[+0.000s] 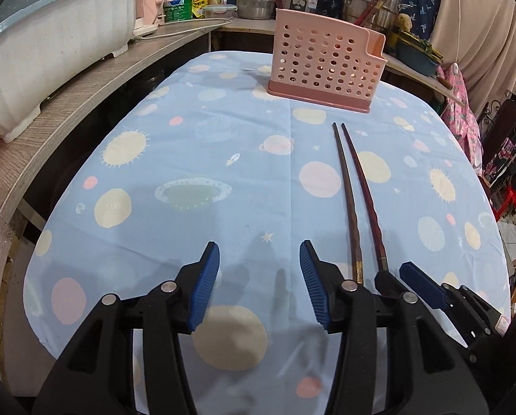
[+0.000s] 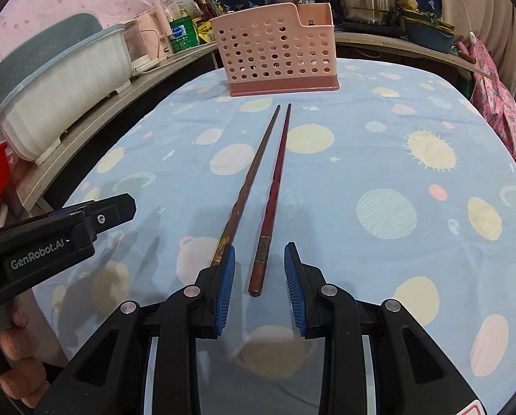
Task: Organize utensils
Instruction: 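Grasp one dark red chopstick with the right gripper while the left gripper grasps the other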
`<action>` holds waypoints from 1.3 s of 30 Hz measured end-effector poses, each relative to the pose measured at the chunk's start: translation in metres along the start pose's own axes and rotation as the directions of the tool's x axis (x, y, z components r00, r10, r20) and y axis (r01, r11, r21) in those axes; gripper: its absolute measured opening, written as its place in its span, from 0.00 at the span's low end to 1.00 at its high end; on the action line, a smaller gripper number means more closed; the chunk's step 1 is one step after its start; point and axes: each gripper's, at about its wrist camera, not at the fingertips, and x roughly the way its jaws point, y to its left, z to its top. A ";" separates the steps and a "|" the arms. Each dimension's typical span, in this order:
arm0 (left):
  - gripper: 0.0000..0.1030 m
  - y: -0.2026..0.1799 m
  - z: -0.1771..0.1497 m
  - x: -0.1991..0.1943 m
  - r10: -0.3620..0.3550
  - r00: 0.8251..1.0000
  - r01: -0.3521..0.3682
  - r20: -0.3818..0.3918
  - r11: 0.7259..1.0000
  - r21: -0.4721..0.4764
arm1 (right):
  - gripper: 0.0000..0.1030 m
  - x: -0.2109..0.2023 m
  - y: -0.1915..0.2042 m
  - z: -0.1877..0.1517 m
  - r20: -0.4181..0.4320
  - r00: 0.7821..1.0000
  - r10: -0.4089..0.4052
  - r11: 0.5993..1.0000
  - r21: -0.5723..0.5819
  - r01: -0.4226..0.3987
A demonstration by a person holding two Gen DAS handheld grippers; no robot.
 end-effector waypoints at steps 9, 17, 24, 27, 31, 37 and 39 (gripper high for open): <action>0.49 0.001 -0.004 0.005 0.008 1.000 -0.008 -0.020 1.000 -0.007 | 0.25 0.006 0.004 -0.002 -0.014 0.999 -0.039 0.999 -0.025 0.039; 0.49 0.000 -0.008 0.008 0.011 0.999 -0.011 -0.036 1.000 0.000 | 0.12 0.005 0.003 -0.003 -0.015 0.997 -0.075 0.997 -0.031 0.075; 0.54 -0.005 -0.014 0.009 0.002 0.999 -0.001 -0.047 1.000 0.016 | 0.07 -0.002 -0.008 -0.009 -0.009 0.997 -0.077 0.997 -0.020 0.077; 0.57 -0.010 -0.015 0.008 -0.010 0.999 0.011 -0.048 1.000 0.025 | 0.07 -0.008 -0.018 -0.013 -0.003 0.997 -0.082 0.997 0.000 0.082; 0.60 -0.023 -0.017 0.009 -0.041 0.997 0.043 -0.058 0.998 0.041 | 0.07 -0.016 -0.031 -0.018 0.007 0.996 -0.093 0.995 0.028 0.093; 0.61 -0.047 -0.019 0.015 -0.075 0.995 0.080 -0.069 0.994 0.077 | 0.07 -0.023 -0.050 -0.022 0.016 0.994 -0.106 0.992 0.068 0.104; 0.61 -0.054 -0.019 0.020 -0.078 0.994 0.084 -0.076 0.993 0.085 | 0.07 -0.024 -0.053 -0.023 0.018 0.995 -0.100 0.992 0.076 0.098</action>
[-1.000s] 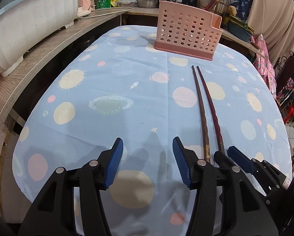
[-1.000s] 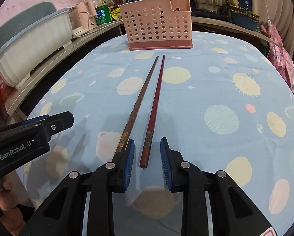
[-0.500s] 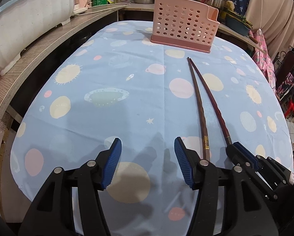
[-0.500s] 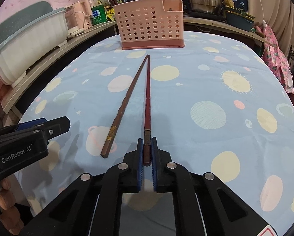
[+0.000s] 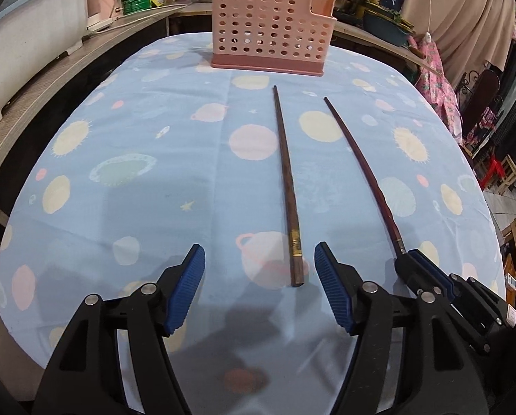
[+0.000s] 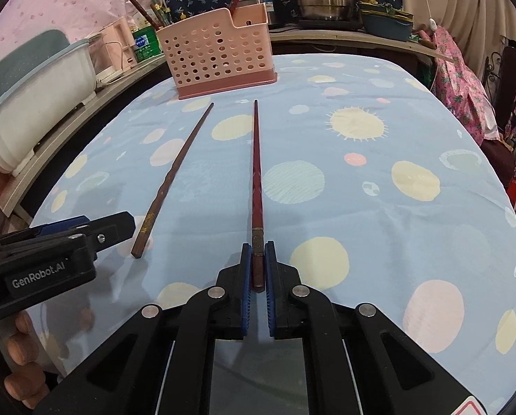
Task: Organize utensils
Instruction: 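Grasp one dark red chopstick with the right gripper while the left gripper grasps the other, then lift both held chopsticks and carry them up over the pink caddy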
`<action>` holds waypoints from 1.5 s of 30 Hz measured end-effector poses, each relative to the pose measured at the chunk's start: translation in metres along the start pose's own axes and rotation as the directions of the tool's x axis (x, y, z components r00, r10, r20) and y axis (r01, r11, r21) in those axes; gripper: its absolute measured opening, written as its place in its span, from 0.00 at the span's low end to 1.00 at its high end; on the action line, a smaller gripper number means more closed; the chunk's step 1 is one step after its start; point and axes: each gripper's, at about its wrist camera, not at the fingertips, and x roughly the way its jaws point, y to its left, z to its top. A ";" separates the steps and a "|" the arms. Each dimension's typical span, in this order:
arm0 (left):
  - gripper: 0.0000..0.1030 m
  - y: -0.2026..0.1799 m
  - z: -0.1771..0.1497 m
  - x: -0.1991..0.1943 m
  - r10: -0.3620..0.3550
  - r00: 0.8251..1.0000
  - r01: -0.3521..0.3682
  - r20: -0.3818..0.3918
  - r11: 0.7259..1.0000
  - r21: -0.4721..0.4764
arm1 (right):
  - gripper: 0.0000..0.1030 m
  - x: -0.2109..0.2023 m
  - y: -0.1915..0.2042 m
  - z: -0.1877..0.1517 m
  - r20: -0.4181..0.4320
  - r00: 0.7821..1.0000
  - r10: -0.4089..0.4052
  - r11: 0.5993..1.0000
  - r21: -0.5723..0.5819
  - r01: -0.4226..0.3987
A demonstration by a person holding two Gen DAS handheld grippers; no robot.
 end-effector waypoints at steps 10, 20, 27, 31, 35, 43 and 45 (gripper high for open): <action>0.33 -0.006 0.002 0.015 0.033 0.999 -0.033 -0.015 0.999 0.007 | 0.07 0.000 -0.002 -0.001 0.009 1.000 0.005 1.000 -0.003 -0.005; 0.08 0.002 0.001 0.012 0.021 0.999 -0.021 -0.029 1.000 -0.001 | 0.07 0.000 -0.002 -0.002 0.006 1.000 0.007 1.000 0.004 -0.007; 0.07 0.009 -0.003 0.002 0.018 0.999 -0.018 -0.026 1.000 -0.019 | 0.07 -0.009 -0.002 -0.004 0.008 1.000 0.025 0.999 0.021 -0.025; 0.07 0.015 -0.003 -0.011 0.009 1.000 -0.009 -0.009 0.999 -0.038 | 0.07 -0.021 0.000 -0.002 0.034 0.999 0.031 0.999 0.020 -0.031; 0.07 0.022 0.000 -0.031 -0.003 1.000 0.005 0.026 0.999 -0.054 | 0.07 -0.037 0.003 0.004 0.072 0.997 0.041 0.999 0.018 -0.043; 0.07 0.030 0.020 -0.080 -0.028 0.991 0.038 0.133 0.997 -0.072 | 0.07 -0.080 0.004 0.033 0.191 0.979 0.067 0.997 0.025 -0.073; 0.07 0.032 0.027 -0.094 -0.034 0.986 0.047 0.164 0.996 -0.074 | 0.07 -0.091 0.003 0.043 0.227 0.971 0.072 0.997 0.024 -0.079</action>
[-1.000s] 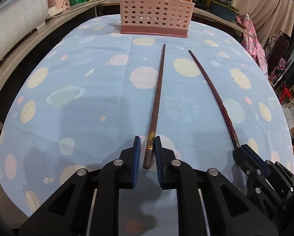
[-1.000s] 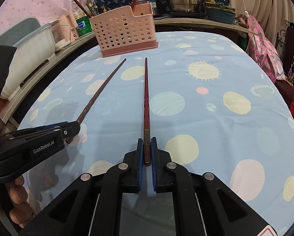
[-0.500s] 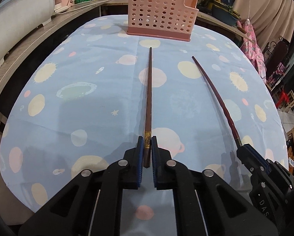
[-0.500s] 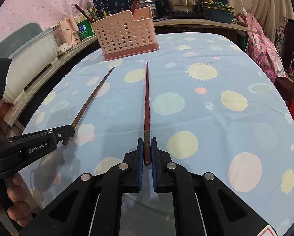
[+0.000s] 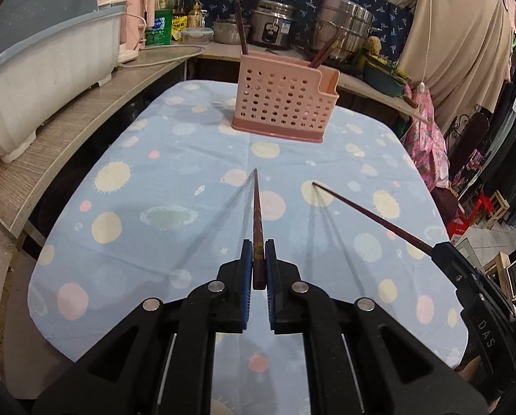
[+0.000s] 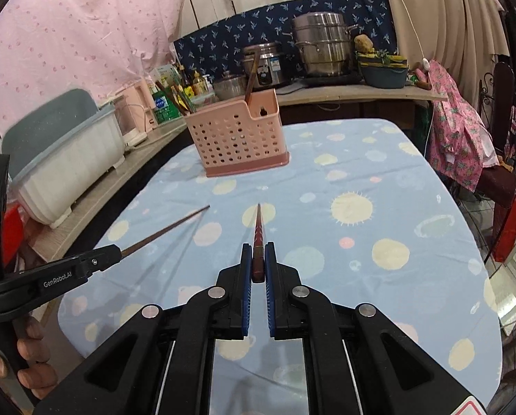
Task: Organize utensils
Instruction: 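Lift both held chopsticks and carry them up over the pink caddy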
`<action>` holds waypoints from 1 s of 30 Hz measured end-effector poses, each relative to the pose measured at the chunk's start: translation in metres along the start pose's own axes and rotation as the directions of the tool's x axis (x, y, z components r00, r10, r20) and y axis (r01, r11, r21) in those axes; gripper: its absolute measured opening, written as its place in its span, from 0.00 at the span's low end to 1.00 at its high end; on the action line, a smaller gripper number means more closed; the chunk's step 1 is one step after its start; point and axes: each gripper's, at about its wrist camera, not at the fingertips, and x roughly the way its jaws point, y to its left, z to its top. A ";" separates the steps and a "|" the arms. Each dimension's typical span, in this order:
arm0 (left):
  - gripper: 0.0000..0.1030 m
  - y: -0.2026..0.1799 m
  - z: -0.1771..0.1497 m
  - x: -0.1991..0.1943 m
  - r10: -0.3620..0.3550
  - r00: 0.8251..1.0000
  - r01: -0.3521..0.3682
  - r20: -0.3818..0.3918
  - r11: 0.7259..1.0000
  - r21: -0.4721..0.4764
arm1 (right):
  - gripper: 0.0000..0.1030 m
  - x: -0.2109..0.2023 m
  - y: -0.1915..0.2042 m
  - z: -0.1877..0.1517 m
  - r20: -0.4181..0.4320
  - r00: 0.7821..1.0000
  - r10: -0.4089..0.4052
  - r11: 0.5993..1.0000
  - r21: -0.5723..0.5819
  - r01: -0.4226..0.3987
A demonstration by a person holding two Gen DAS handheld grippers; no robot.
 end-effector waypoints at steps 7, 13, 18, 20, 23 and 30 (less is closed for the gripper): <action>0.07 0.000 0.035 -0.039 -0.028 0.992 0.029 0.123 1.000 -0.002 | 0.07 -0.028 0.003 0.047 0.139 0.990 0.023 1.000 -0.008 -0.022; 0.07 -0.006 0.062 -0.055 -0.040 0.981 0.039 0.190 0.999 0.012 | 0.07 -0.038 0.006 0.079 0.213 0.976 0.044 0.999 -0.007 -0.044; 0.07 -0.011 0.068 -0.047 -0.040 0.982 0.035 0.186 0.999 0.026 | 0.07 -0.029 0.006 0.086 0.211 0.976 0.046 0.999 -0.004 -0.047; 0.07 -0.013 0.068 -0.045 -0.038 0.981 0.032 0.190 0.999 0.032 | 0.07 -0.025 0.006 0.084 0.200 0.979 0.047 0.999 -0.005 -0.047; 0.07 -0.015 0.072 -0.043 -0.043 0.982 0.037 0.185 0.999 0.035 | 0.07 -0.021 0.006 0.081 0.193 0.980 0.044 0.999 -0.006 -0.044; 0.07 -0.018 0.088 -0.044 -0.041 0.981 0.033 0.192 0.998 0.048 | 0.07 -0.017 0.006 0.090 0.188 0.980 0.066 0.998 -0.002 -0.067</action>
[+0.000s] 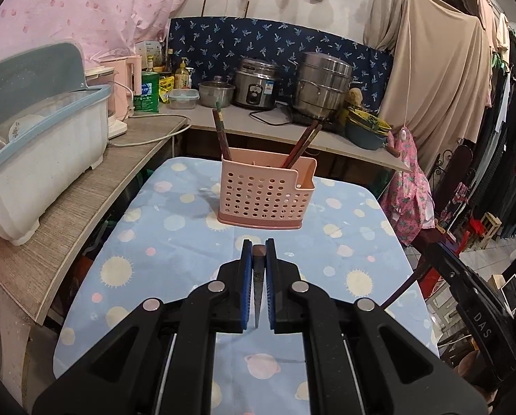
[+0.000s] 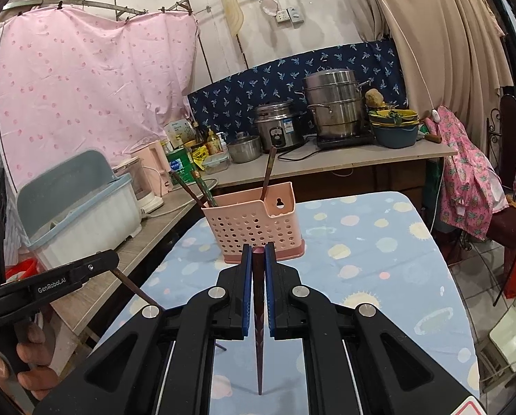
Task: Organize utensils
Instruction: 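Lift both held chopsticks and carry them up over the pink caddy, then lower both chopsticks into the pink caddy and open both grippers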
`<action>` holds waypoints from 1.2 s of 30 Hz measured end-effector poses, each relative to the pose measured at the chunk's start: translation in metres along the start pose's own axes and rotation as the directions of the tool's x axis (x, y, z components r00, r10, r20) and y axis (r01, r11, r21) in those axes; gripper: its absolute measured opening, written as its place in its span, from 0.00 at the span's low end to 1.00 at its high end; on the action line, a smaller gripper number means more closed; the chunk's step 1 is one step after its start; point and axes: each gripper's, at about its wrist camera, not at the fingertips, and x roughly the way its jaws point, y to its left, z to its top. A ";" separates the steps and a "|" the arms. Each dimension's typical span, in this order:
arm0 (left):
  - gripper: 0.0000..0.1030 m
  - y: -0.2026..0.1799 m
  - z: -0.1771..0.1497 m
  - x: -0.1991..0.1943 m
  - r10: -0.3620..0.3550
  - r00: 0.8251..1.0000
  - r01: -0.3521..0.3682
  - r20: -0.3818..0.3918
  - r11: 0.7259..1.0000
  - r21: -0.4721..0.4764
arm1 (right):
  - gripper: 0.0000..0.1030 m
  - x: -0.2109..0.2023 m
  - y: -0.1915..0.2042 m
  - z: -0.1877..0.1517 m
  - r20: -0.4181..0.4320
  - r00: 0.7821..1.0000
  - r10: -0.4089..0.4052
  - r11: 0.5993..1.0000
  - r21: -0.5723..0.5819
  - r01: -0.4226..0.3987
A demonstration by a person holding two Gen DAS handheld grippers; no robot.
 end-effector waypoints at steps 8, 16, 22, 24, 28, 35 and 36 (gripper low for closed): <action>0.07 0.004 0.053 -0.003 -0.013 0.999 0.013 0.052 1.000 0.000 | 0.07 0.014 0.003 0.059 0.079 0.996 0.036 0.999 -0.002 -0.036; 0.07 0.010 0.137 0.007 0.028 0.985 -0.023 0.170 0.999 -0.030 | 0.07 0.055 0.004 0.140 0.171 0.983 0.065 0.996 0.044 -0.074; 0.07 0.010 0.189 0.033 0.063 0.965 -0.051 0.256 0.997 -0.055 | 0.07 0.104 0.006 0.189 0.210 0.975 0.076 0.993 0.072 -0.093; 0.07 0.012 0.200 0.044 0.071 0.961 -0.055 0.268 0.996 -0.064 | 0.07 0.120 0.009 0.199 0.216 0.974 0.071 0.994 0.067 -0.087; 0.07 0.016 0.216 0.076 0.087 0.962 -0.070 0.258 0.995 -0.076 | 0.07 0.156 0.012 0.208 0.205 0.977 0.060 0.996 0.055 -0.073; 0.07 0.022 0.206 0.128 0.102 0.977 -0.089 0.186 0.993 -0.077 | 0.07 0.217 0.009 0.190 0.115 0.992 0.048 0.998 0.038 -0.053; 0.07 0.023 0.203 0.135 0.103 0.980 -0.091 0.172 0.993 -0.078 | 0.07 0.224 0.010 0.185 0.100 0.994 0.045 0.998 0.032 -0.048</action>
